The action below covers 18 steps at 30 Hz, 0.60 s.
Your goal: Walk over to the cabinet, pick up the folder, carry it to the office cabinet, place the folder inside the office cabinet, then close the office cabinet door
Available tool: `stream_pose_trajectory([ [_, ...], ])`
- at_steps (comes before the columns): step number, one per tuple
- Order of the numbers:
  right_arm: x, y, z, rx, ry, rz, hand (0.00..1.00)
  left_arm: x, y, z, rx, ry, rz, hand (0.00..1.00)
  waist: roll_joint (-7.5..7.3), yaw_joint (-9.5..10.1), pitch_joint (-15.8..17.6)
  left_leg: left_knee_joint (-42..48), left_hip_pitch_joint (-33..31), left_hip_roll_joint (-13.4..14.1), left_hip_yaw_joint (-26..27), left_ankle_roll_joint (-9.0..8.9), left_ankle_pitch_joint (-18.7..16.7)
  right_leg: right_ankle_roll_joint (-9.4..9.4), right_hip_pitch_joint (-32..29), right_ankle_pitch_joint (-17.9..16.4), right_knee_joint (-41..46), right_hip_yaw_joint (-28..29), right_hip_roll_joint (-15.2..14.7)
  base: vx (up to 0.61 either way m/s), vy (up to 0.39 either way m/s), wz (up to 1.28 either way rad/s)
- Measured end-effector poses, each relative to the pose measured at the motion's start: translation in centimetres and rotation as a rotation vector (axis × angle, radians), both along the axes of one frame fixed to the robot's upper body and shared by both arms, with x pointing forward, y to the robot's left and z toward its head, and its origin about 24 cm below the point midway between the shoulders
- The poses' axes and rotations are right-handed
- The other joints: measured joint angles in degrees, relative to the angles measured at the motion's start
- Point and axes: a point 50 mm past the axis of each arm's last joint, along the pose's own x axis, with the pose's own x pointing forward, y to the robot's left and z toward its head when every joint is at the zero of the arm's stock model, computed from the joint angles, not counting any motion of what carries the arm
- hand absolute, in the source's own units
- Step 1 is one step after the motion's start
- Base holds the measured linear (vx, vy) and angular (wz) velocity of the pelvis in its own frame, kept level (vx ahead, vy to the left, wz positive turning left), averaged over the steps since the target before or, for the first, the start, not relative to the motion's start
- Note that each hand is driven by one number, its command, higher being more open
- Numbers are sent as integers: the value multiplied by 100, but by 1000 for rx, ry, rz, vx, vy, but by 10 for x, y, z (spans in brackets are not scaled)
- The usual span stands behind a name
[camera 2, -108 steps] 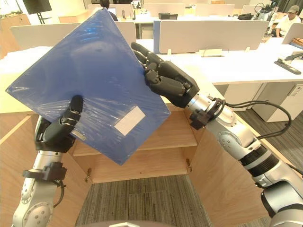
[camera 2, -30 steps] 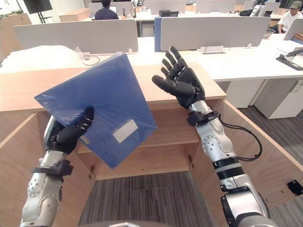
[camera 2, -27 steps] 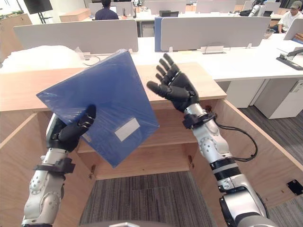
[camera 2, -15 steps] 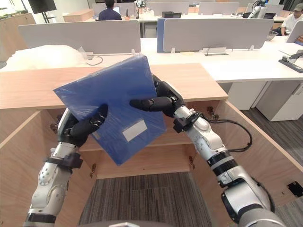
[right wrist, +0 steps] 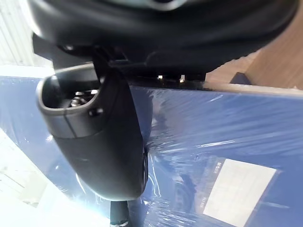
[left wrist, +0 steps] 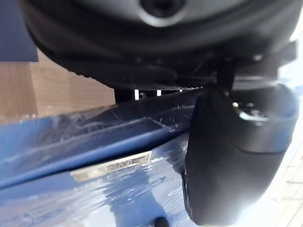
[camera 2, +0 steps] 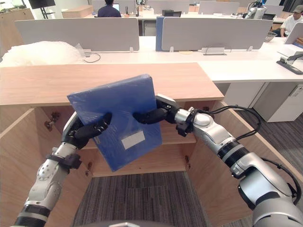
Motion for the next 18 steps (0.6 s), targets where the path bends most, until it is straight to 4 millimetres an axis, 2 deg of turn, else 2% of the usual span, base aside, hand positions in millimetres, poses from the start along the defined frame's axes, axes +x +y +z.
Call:
stream_pose_trajectory([
  [1, 0, 0, 0, -10, -4, 1, 0, 0, 0, -4, 2, 19, -7, 100, 3, 1, -2, 0, -1, 7, 0, -6, 2, -6, 0, 0, -3, 1, 6, 0, 0, 0],
  [5, -8, 6, -15, -172, -22, 77, 0, -10, 1, -50, 33, 266, -80, 100, 33, -9, -58, 0, -9, 53, 0, -43, -2, -37, -6, -13, -15, 7, 48, 0, 0, 0],
  [6, -13, 8, -29, -246, -8, 108, 0, -21, 0, -78, 98, 428, -134, 100, 36, -15, -57, 0, -10, 69, 1, -56, -4, -47, -9, -19, -15, 11, 63, 20, -30, -2],
  [9, -29, 10, -58, -327, 58, 158, 0, -47, -4, -117, 187, 645, -227, 100, 32, -15, -54, 0, -19, 80, 16, -68, -12, -57, -27, -27, -14, 28, 72, 19, -10, -2],
  [13, -53, 10, -98, -386, 149, 189, 0, -88, -16, -156, 208, 840, -250, 100, 37, -24, -48, 0, -19, 84, 31, -81, -22, -71, -39, -44, -8, 42, 73, 14, -4, -2],
  [18, -71, 6, -137, -443, 221, 190, 0, -125, -28, -188, 274, 1001, -229, 100, 110, -64, 3, -4, 34, 72, 9, -85, -23, -31, -40, -110, 120, 24, 56, -4, 1, 1],
])
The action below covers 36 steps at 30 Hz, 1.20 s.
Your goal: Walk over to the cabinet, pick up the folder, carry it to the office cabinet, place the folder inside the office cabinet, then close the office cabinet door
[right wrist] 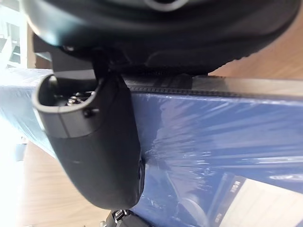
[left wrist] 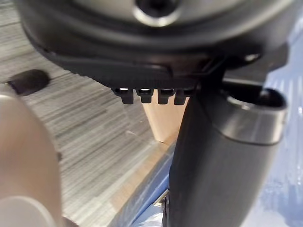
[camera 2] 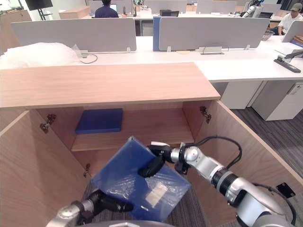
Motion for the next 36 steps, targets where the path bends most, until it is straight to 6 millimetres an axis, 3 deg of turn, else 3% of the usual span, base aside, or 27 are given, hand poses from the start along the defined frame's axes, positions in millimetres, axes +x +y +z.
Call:
stream_pose_trajectory([
  [5, -16, -11, -42, -116, 22, -112, 0, -50, 13, -28, 143, 177, 269, 100, 54, -73, 125, -23, 24, -58, -53, -31, -32, 69, 2, -92, 73, -46, -61, -20, 12, 6],
  [11, -9, -53, -63, -212, 10, -486, 0, -57, 14, -32, 188, 183, 426, 100, 154, -19, 254, -22, 10, -133, -139, 9, -51, 113, 22, -127, 81, -132, -130, 8, 10, 8],
  [15, -7, -84, -70, -93, 72, -1025, 0, -65, 25, -33, 257, 204, 560, 100, 167, 34, 300, 1, -16, -213, -203, 75, -82, 133, 39, -175, 82, -196, -191, 57, 5, 8],
  [17, -2, -87, -67, 57, 122, -1248, 0, -69, 33, -33, 299, 216, 637, 100, 168, 58, 363, 4, -30, -246, -217, 88, -94, 147, 39, -184, 71, -210, -199, 82, 3, 3],
  [19, 3, -85, -65, 155, 151, -1353, 0, -73, 37, -33, 321, 229, 681, 100, 173, 76, 391, 4, -35, -264, -239, 93, -103, 154, 40, -188, 66, -214, -207, 57, -4, 2],
  [21, 15, -78, -57, 393, 230, -1539, 0, -76, 46, -32, 354, 238, 763, 100, 193, 160, 459, 6, -44, -289, -249, 114, -128, 171, 42, -198, 61, -225, -234, 42, 9, 3],
  [23, 35, -59, -42, 694, 302, -1654, 0, -79, 56, -29, 387, 241, 869, 100, 219, 238, 613, 106, -118, -324, -285, 160, -192, 191, 37, -203, 65, -268, -283, 11, 21, 10],
  [25, 56, -46, -21, 867, 302, -1664, 0, -78, 61, -28, 394, 240, 955, 100, 266, 284, 803, 716, -461, -287, -345, 192, -474, 200, -5, -206, 157, -319, -330, -27, 31, 15],
  [27, 77, -39, 9, 1037, 268, -1637, 0, -69, 56, -29, 366, 227, 1028, 100, 478, 433, 1014, 1771, -1057, -169, -395, 251, -922, 205, -299, -346, 602, -339, -306, -109, 71, 7],
  [29, 107, -28, 64, 1279, 197, -1543, 0, -50, 44, -29, 298, 202, 1071, 100, 815, 528, 1282, 2915, -1914, -35, -543, 327, -1349, 206, -1080, -810, 1707, -395, -296, -159, 67, 9],
  [30, 114, -25, 79, 1339, 185, -1513, 0, -46, 43, -28, 285, 190, 1081, 100, 844, 549, 1331, 3121, -2121, -23, -558, 328, -1415, 200, -1334, -943, 2040, -399, -326, -207, 45, 6],
  [32, 133, -10, 136, 1553, 158, -1401, 0, -33, 45, -24, 258, 146, 1127, 100, 845, 607, 1596, 3981, -2825, -21, -556, 374, -1712, 209, -2253, -1443, 3343, -333, -489, -249, 26, -7],
  [33, 135, -9, 148, 1576, 138, -1382, 0, -31, 46, -23, 250, 139, 1143, 100, 838, 622, 1655, 4221, -2989, -22, -541, 385, -1813, 215, -2455, -1573, 3642, -301, -532, -240, 23, -16],
  [35, 142, -8, 183, 1640, 69, -1330, 0, -27, 52, -19, 194, 103, 1263, 100, 829, 650, 1863, 5329, -3764, -33, -466, 459, -2268, 291, -3330, -2144, 4941, -120, -728, -264, 51, -21],
  [36, 142, -8, 189, 1664, 61, -1322, 0, -27, 53, -18, 181, 97, 1287, 100, 821, 650, 1900, 5557, -3940, -35, -428, 479, -2354, 304, -3542, -2253, 5215, -63, -775, -227, 65, -18],
])
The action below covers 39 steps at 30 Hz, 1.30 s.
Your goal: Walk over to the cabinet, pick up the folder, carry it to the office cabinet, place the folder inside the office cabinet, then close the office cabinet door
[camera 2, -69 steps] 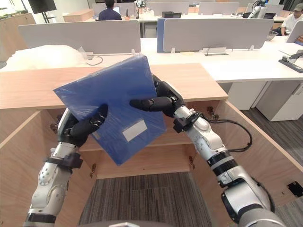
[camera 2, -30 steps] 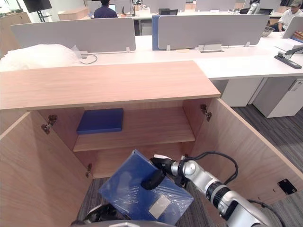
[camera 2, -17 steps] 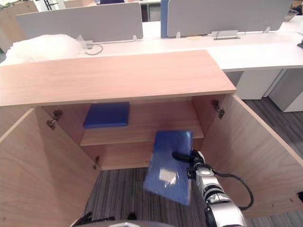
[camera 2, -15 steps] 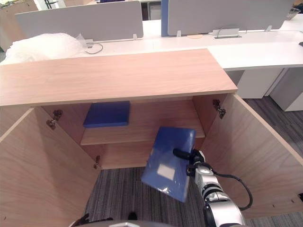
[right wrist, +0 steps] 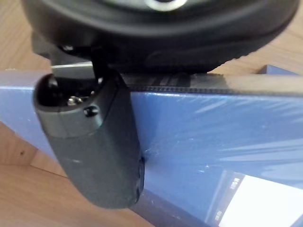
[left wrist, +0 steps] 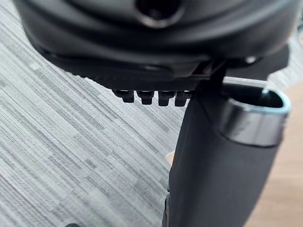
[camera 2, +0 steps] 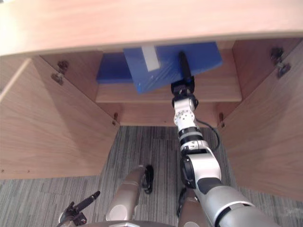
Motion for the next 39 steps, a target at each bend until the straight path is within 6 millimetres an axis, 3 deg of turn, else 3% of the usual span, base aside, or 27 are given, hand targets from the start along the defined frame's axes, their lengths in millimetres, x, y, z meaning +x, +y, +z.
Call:
stream_pose_trajectory([
  [4, 3, -11, 35, 27, -74, -54, 0, 8, 0, 2, -39, -73, 111, 100, -8, 18, 189, 1122, -1024, -48, 169, 83, -319, 112, -1160, -423, 1369, 330, -227, -193, 85, -12],
  [7, 4, -22, 46, 70, -81, -92, 0, 15, -6, 3, -67, -104, 121, 100, -6, 40, 306, 1442, -1505, -50, 210, 71, -363, 156, -1691, -490, 1767, 422, -277, -155, 81, -3],
  [15, 4, -52, 66, 214, -83, -182, 0, 23, -29, -1, -157, -129, 138, 100, -10, 183, 318, 1483, -1962, -157, 189, 124, -194, 109, -2176, -493, 1992, 398, -411, -22, 15, 7],
  [23, -10, -90, 150, 225, -247, -268, 0, 32, -27, 4, -136, -163, 136, 100, 20, 270, 408, 1475, -2310, -375, -47, 75, -39, 38, -2391, -584, 2143, 120, -615, 13, -37, 19],
  [24, -12, -94, 157, 229, -262, -277, 100, 32, -26, 5, -133, -168, 141, 100, 23, 290, 410, 1463, -2373, -409, -85, 58, -9, 22, -2437, -593, 2158, 79, -646, -20, -55, 27],
  [30, -22, -114, 184, 211, -289, -329, 100, 32, -24, 6, -124, -165, 162, 100, 27, 397, 510, 1310, -2558, -569, -243, 10, 172, -17, -2530, -611, 2148, -118, -768, -6, -59, 21],
  [39, -21, -110, 193, 69, -275, -319, 100, 42, -31, 11, -107, -181, 68, 100, 28, 500, 643, 1087, -2717, -669, -422, -85, 355, -26, -2635, -610, 2067, -331, -835, -6, -51, 11],
])
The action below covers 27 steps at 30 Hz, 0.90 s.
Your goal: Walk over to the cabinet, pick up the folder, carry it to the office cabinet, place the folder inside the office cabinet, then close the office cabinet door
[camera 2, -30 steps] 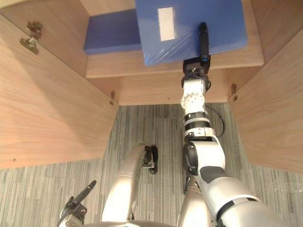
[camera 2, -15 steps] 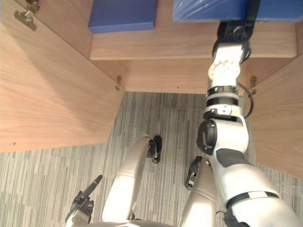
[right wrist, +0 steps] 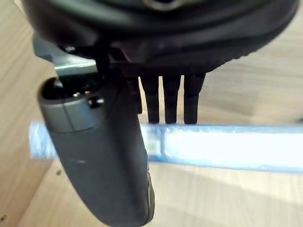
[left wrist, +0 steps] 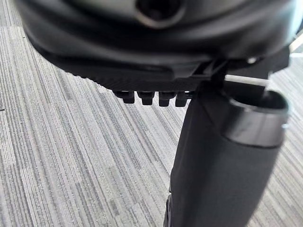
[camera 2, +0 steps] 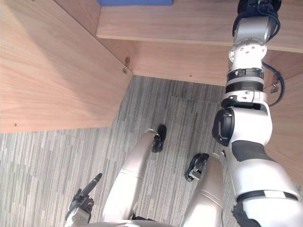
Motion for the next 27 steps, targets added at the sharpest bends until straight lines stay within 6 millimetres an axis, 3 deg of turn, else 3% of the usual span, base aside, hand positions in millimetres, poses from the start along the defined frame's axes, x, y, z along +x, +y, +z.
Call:
stream_pose_trajectory([
  [6, 2, 1, -3, 32, -4, 25, 100, 8, -3, 8, 43, -37, -102, 100, 78, 58, 81, -1, -28, -16, -33, -10, 8, -27, 3, -15, 2, -47, -10, -9, -24, 3],
  [13, 9, 5, -11, -12, 39, 39, 100, 12, 12, 17, 99, -69, -130, 100, 177, 58, 134, 1, -81, -14, -44, -9, 9, -34, -37, -18, -2, -66, -9, -3, -5, 0],
  [16, 13, 4, -16, -209, 132, -6, 100, 12, 15, 17, 105, -71, -134, 100, 182, 57, 137, 1, -89, -14, -45, -9, 9, -34, -40, -19, -4, -67, -9, 0, 0, 0],
  [18, 14, 3, -17, -457, 213, -67, 100, 12, 15, 17, 101, -78, -143, 100, 183, 51, 137, 1, -94, -14, -45, -10, 8, -34, -43, -19, -5, -68, -8, 0, 0, 0],
  [20, 15, 3, -17, -812, 308, -149, 100, 11, 16, 17, 95, -83, -146, 100, 182, 29, 136, -2, -99, -15, -49, -10, 8, -35, -45, -20, -6, -75, -9, 0, 0, 0],
  [22, 14, 0, -17, -986, 354, -205, 100, 8, 18, 16, 93, -83, -144, 100, 181, 17, 136, -16, -101, -16, -51, -10, 10, -35, -46, -20, -16, -81, -9, -13, -15, 1],
  [27, 10, -12, -14, -1224, 427, -331, 100, 2, 25, 16, 94, -84, -112, 100, 167, -12, 130, -119, -101, -43, -70, -16, 55, -49, -44, -10, -98, -115, -15, -11, -28, 4],
])
